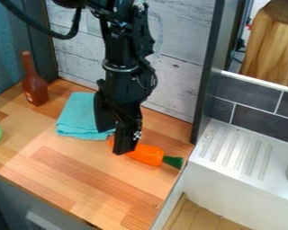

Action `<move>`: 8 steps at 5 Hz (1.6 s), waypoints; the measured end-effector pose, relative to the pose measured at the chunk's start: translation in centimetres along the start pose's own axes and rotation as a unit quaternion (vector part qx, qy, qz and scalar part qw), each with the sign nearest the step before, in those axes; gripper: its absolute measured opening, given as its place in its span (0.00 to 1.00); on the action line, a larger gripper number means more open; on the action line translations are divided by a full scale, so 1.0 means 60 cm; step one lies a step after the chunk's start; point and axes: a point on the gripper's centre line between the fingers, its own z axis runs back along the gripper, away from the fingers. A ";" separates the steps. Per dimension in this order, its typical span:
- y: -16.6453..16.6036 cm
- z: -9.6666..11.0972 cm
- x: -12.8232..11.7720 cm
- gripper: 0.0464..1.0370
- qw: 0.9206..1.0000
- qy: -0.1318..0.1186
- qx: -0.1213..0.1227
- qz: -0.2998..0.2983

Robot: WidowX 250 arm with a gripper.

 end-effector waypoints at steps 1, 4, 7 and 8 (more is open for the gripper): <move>-0.001 -0.011 -0.003 0.96 1.000 0.011 -0.005 0.001; 0.032 -0.045 0.036 0.96 0.987 0.030 0.015 -0.154; 0.043 -0.080 0.096 0.96 0.981 0.024 -0.012 -0.190; 0.044 -0.102 0.095 0.96 0.981 0.043 -0.021 -0.188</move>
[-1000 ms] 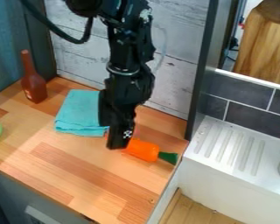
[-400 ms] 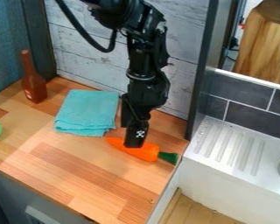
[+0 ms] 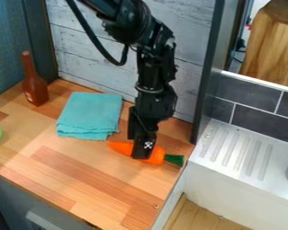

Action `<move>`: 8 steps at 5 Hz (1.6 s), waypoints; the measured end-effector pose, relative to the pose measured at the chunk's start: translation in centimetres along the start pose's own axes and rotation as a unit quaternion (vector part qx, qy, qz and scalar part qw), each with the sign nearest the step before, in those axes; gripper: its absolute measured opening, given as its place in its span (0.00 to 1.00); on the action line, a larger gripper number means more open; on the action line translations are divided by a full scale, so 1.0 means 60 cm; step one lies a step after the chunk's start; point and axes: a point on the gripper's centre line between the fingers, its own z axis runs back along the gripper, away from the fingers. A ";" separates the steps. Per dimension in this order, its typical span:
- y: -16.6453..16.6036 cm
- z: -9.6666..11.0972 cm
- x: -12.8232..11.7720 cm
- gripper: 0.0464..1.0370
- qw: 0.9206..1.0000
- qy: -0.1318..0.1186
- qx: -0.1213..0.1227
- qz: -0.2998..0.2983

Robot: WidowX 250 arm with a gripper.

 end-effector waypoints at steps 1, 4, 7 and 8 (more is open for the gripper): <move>0.002 -0.016 0.000 0.96 0.999 0.024 -0.019 0.011; -0.018 -0.020 0.013 0.52 0.999 -0.008 -0.026 0.039; -0.049 0.024 -0.098 0.52 0.989 -0.061 -0.011 0.134; -0.040 0.032 -0.181 0.52 0.979 -0.048 -0.005 0.199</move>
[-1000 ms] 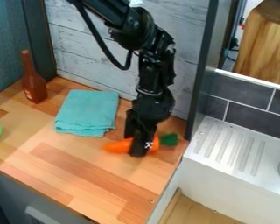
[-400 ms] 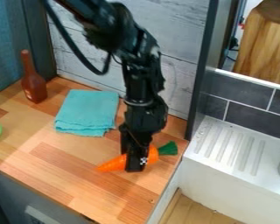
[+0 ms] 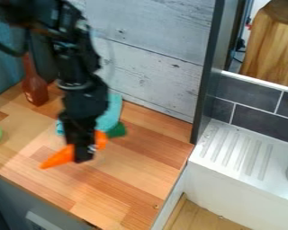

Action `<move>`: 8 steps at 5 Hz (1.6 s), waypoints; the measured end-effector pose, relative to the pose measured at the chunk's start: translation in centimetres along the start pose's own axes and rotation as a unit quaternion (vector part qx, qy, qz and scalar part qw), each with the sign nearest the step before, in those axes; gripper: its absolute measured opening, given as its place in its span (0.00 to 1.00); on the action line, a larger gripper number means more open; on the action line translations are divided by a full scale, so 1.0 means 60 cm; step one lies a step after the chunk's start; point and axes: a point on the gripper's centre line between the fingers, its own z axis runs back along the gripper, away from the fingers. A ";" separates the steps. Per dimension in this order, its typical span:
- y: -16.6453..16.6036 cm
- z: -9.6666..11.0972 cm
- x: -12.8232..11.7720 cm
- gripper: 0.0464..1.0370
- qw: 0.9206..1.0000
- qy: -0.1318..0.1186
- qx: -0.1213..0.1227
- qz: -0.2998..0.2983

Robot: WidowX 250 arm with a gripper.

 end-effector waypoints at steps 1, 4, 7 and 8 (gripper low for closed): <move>0.032 0.002 -0.057 0.52 0.997 0.068 0.021 0.011; 0.094 -0.053 -0.043 0.52 0.981 0.124 0.044 -0.145; 0.139 -0.083 -0.049 0.51 0.980 0.098 0.021 -0.171; 0.139 -0.083 -0.054 0.56 0.982 0.083 0.022 -0.166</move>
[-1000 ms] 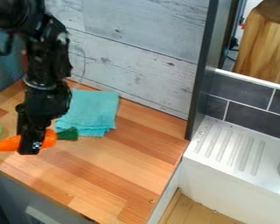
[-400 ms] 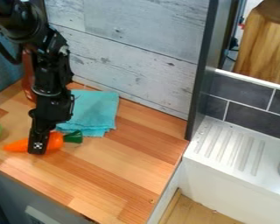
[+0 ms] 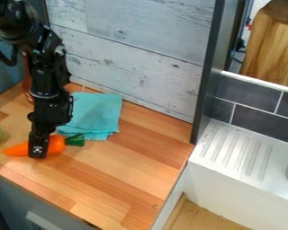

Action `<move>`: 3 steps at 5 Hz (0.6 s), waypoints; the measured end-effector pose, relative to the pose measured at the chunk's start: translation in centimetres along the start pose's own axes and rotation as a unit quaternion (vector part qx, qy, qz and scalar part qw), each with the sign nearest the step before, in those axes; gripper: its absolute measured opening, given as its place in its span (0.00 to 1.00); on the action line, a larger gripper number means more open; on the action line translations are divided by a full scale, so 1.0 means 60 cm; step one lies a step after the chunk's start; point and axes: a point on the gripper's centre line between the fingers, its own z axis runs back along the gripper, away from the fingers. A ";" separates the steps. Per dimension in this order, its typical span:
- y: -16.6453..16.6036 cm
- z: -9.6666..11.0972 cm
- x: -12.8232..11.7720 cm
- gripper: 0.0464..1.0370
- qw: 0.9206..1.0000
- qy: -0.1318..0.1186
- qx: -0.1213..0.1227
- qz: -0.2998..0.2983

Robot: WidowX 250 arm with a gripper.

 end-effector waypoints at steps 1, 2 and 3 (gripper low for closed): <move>-0.009 0.001 -0.001 0.82 1.000 -0.018 -0.007 0.007; -0.030 0.017 0.004 0.98 0.998 -0.061 -0.015 0.020; -0.025 0.066 0.006 0.97 0.996 -0.086 0.012 0.036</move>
